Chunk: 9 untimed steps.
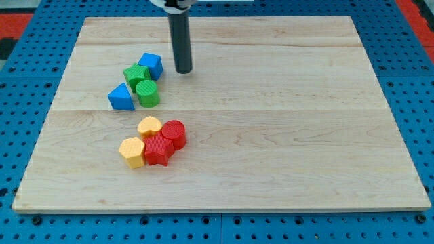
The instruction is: Push the blue cube upwards of the board
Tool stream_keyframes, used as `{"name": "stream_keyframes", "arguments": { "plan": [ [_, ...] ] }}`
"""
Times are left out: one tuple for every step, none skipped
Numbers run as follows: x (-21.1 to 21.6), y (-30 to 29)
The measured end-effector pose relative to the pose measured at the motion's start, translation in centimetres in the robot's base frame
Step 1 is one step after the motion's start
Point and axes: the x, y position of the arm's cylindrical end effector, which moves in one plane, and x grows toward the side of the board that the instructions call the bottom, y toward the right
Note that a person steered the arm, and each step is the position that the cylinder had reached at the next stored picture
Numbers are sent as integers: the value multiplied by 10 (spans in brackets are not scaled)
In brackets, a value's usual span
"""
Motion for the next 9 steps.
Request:
{"name": "stream_keyframes", "arguments": {
  "plan": [
    [-18,-23],
    [-24,-54],
    [-24,-15],
    [5,-17],
    [26,-22],
    [26,-40],
    [26,-47],
    [18,-55],
    [1,-66]
  ]
}}
